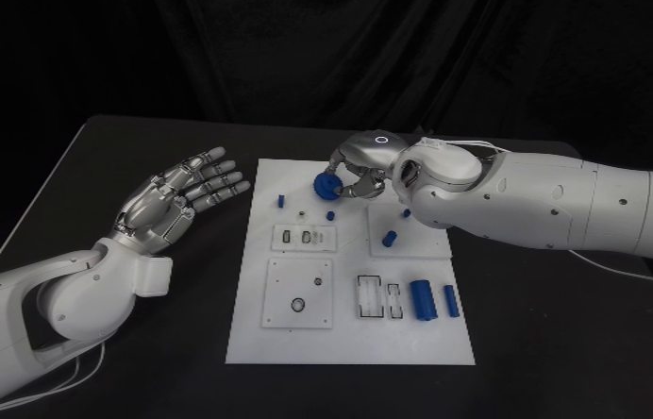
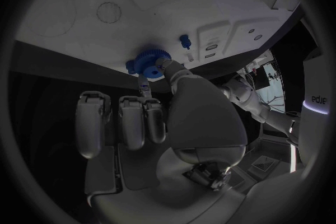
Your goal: Assemble the parts on the task board
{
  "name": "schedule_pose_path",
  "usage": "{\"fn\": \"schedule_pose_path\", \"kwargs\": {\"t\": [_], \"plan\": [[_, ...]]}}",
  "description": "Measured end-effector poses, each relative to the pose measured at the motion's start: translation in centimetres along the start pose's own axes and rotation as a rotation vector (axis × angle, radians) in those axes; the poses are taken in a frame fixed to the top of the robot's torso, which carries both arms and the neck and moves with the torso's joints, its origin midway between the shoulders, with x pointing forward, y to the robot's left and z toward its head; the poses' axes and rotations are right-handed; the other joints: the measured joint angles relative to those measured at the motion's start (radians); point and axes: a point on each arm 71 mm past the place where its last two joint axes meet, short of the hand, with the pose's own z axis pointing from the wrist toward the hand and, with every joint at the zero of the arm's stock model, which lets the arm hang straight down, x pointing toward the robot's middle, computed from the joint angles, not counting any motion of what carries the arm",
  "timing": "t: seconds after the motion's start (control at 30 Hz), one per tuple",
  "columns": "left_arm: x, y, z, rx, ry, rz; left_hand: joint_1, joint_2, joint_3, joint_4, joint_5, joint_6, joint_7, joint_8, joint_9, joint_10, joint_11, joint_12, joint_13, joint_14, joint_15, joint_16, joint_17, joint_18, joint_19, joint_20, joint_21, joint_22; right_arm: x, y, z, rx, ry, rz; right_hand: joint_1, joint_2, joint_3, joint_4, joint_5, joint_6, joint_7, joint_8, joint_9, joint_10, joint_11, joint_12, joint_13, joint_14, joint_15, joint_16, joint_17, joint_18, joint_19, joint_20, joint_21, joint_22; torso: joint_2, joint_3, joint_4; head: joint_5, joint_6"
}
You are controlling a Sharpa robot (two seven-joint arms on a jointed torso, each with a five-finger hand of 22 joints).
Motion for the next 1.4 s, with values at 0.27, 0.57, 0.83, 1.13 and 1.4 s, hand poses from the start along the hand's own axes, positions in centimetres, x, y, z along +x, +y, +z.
{"fn": "schedule_pose_path", "kwargs": {"t": [0.27, 0.57, 0.83, 1.13, 1.4], "plan": [[-0.1, 0.0, 0.0, 0.0, 0.0, 0.0, 0.0, 0.0, 0.0, 0.0, 0.0, 0.0, 0.0, 0.0, 0.0, 0.0, 0.0, 0.0, 0.0, 0.0, 0.0, 0.0, 0.0, 0.0, 0.0, 0.0, 0.0, 0.0, 0.2, 0.2, 0.0, -0.01, 0.002, 0.003, -0.001, -0.001, 0.019, 0.005, -0.036, -0.061, 0.015, -0.082, 0.347, 0.0, 0.0, 0.0, 0.0, 0.0, 0.0, -0.009, 0.0, 0.0, 0.0, 0.007, -0.021, 0.0, 0.0, 0.0004, 0.0002, 0.0, -0.001], [0.2, 0.1, 0.0, -0.002, 0.008, -0.007, 0.0, 0.0, 0.003, -0.003, 0.0, 0.0, 0.0, 0.0, 0.0, 0.0, 0.0, 0.0, 0.0, 0.0, 0.0, 0.0, 0.0, 0.0, 0.0, 0.0, 0.0, -0.001, 0.5, 0.2, 0.3, -0.004, 0.031, -0.003, 0.004, -0.005, 0.039, -0.003, -0.078, -0.24, 0.015, -0.217, 0.278, 0.0, 0.0, -0.035, 0.0, -0.001, 0.006, -0.015, 0.0, 0.0, -0.006, 0.013, -0.06, 0.0, 0.0, 0.0006, -0.0002, 0.0, -0.001], [0.1, 0.1, 0.1, -0.001, 0.008, -0.006, 0.0, 0.0, 0.003, -0.003, 0.0, 0.0, 0.0, 0.0, 0.0, 0.0, 0.0, 0.0, 0.0, 0.0, 0.0, 0.0, 0.0, 0.0, 0.0, 0.0, 0.0, -0.001, 0.6, 0.3, 0.5, 0.002, 0.041, -0.007, 0.003, -0.005, 0.034, 0.002, -0.138, -0.295, 0.017, -0.217, 0.221, -0.002, 0.002, -0.046, 0.0, -0.001, 0.006, -0.031, 0.0, 0.0, -0.016, 0.016, -0.08, 0.0, 0.0, 0.0003, -0.001, 0.002, -0.003], [0.1, 0.2, 0.1, -0.002, 0.009, -0.007, 0.0, 0.0, 0.003, -0.003, 0.0, 0.0, 0.0, 0.0, 0.0, 0.0, 0.0, 0.0, 0.0, 0.0, 0.0, 0.0, 0.0, 0.0, 0.0, 0.0, 0.0, -0.001, 0.6, 0.2, 0.5, 0.003, 0.041, -0.007, -0.001, -0.001, 0.031, 0.004, -0.152, -0.276, 0.018, -0.217, 0.214, -0.004, 0.004, -0.054, 0.0, -0.001, 0.006, -0.043, 0.0, 0.0, -0.024, 0.017, -0.091, 0.0, 0.0, 0.0001, -0.0002, 0.0, -0.005], [-0.1, 0.1, 0.0, -0.001, 0.006, -0.006, 0.0, 0.0, 0.003, -0.003, 0.0, 0.0, 0.0, 0.0, 0.0, -0.001, -0.001, 0.0, 0.0, 0.0, 0.0, 0.0, 0.0, 0.0, 0.0, 0.0, 0.0, -0.001, 0.5, -0.8, -0.4, 0.016, 0.026, -0.003, 0.003, 0.003, 0.027, 0.003, -0.155, -0.204, 0.021, -0.208, 0.223, -0.001, 0.006, -0.054, 0.0, -0.001, 0.006, -0.043, 0.0, 0.0, -0.025, 0.018, -0.091, 0.0, 0.0, 0.0, 0.0002, -0.001, -0.005]]}}
